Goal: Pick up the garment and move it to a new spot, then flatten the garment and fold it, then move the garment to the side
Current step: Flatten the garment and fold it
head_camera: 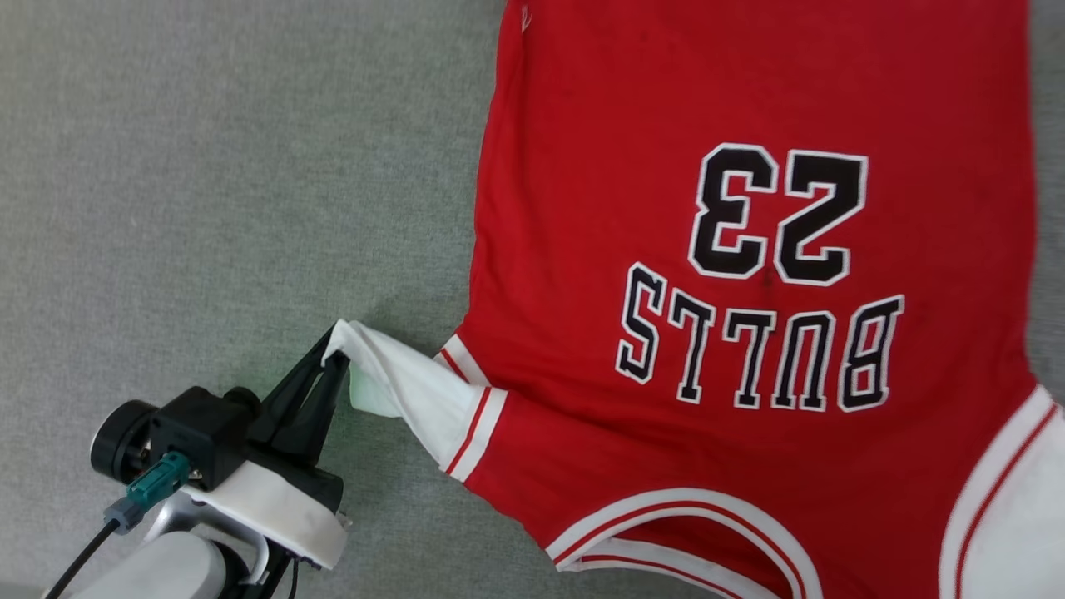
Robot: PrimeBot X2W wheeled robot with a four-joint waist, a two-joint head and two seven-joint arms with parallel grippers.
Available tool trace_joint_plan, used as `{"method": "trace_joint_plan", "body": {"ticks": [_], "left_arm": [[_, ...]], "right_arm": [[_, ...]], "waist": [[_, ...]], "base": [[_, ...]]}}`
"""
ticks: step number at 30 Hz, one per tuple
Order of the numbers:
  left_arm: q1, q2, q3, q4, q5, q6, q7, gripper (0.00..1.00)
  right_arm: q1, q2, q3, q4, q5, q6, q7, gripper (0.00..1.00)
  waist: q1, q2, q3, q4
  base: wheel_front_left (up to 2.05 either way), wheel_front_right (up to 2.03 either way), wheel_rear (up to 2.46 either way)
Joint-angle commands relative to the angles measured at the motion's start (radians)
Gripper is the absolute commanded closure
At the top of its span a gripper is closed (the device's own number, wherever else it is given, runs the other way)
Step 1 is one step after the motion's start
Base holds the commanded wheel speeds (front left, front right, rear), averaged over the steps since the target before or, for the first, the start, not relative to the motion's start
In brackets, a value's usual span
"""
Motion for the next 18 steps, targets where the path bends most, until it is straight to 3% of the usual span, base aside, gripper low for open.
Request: {"method": "trace_joint_plan", "body": {"ticks": [1, 6, 15, 16, 17, 18], "left_arm": [[-0.017, -0.004, 0.005, -0.006, 0.012, -0.005, -0.002, 1.00], [-0.048, -0.022, 0.003, -0.025, 0.044, -0.012, -0.002, 1.00], [-0.047, -0.039, -0.005, -0.051, 0.088, 0.002, -0.002, 1.00], [-0.042, -0.037, -0.005, -0.051, 0.090, 0.006, -0.002, 1.00], [-0.037, -0.035, -0.006, -0.050, 0.091, 0.009, -0.002, 1.00], [-0.033, -0.034, -0.007, -0.048, 0.090, 0.011, -0.001, 1.00]], "right_arm": [[-0.016, 0.014, -0.008, 0.015, -0.004, -0.001, 0.014, 0.00], [-0.063, 0.060, -0.047, 0.096, -0.060, -0.001, 0.078, 0.00], [0.051, 0.098, -0.078, 0.183, -0.088, -0.001, 0.092, 0.00], [0.045, 0.100, -0.085, 0.181, -0.089, -0.001, 0.088, 0.60], [0.035, 0.103, -0.090, 0.175, -0.090, 0.000, 0.082, 1.00], [0.026, 0.105, -0.098, 0.171, -0.089, -0.001, 0.072, 1.00]], "waist": [[-0.0003, 0.0000, 0.065, 0.045], [-0.0003, 0.0000, 0.133, 0.072], [-0.0003, 0.0000, 0.150, 0.088], [-0.0003, 0.0000, 0.144, 0.086], [-0.0003, 0.0000, 0.135, 0.082], [-0.0003, 0.0000, 0.125, 0.079]], "base": [[0.00, 0.00, 0.00], [0.00, 0.00, 0.00], [0.00, 0.00, 0.00], [0.00, 0.00, 0.00], [0.00, 0.00, 0.00], [0.00, 0.00, 0.00]]}}
